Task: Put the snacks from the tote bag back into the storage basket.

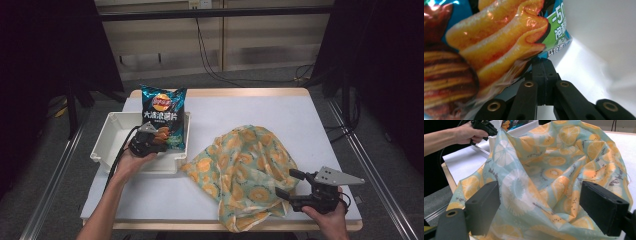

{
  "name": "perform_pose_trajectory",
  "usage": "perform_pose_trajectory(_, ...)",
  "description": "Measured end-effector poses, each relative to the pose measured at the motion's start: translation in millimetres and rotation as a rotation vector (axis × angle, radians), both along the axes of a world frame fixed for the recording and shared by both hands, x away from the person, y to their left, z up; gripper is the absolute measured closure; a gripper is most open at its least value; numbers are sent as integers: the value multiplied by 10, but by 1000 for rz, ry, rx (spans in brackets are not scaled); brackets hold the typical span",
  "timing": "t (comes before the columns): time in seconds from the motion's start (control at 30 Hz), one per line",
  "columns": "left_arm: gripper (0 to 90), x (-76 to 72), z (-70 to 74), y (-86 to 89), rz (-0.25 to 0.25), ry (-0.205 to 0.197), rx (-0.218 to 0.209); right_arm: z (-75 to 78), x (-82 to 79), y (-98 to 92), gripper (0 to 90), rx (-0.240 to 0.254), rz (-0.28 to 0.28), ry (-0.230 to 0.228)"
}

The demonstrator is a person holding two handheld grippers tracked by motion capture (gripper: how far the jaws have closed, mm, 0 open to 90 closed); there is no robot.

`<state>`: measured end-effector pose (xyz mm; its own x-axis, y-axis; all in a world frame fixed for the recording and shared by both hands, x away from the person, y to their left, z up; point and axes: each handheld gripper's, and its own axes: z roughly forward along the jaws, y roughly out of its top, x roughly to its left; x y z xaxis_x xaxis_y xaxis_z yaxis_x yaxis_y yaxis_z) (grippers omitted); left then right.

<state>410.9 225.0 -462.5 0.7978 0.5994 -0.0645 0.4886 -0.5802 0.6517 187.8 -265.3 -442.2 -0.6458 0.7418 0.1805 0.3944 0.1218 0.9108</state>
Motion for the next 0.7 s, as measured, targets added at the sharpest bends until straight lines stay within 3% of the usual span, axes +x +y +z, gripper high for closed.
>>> perform_pose_trajectory(0.27, 900, 143, -58, -4, 4, 4, 35, -3, 0, 5, 164, 0, 3, 6)
perform_pose_trajectory(0.33, 900, 181, -62, -16, 5, -15, 40, -2, -3, 12, 163, 0, 4, 5)
perform_pose_trajectory(0.43, 896, 232, -89, -22, 14, -14, 43, -6, 5, 14, 163, -2, 4, 4)
perform_pose_trajectory(0.47, 895, 248, -101, -18, 18, -11, 20, -7, 7, 13, 163, -1, 1, 5)
perform_pose_trajectory(0.7, 856, 240, -105, -23, 31, -21, 16, -9, 3, 4, 164, 3, 1, 8)
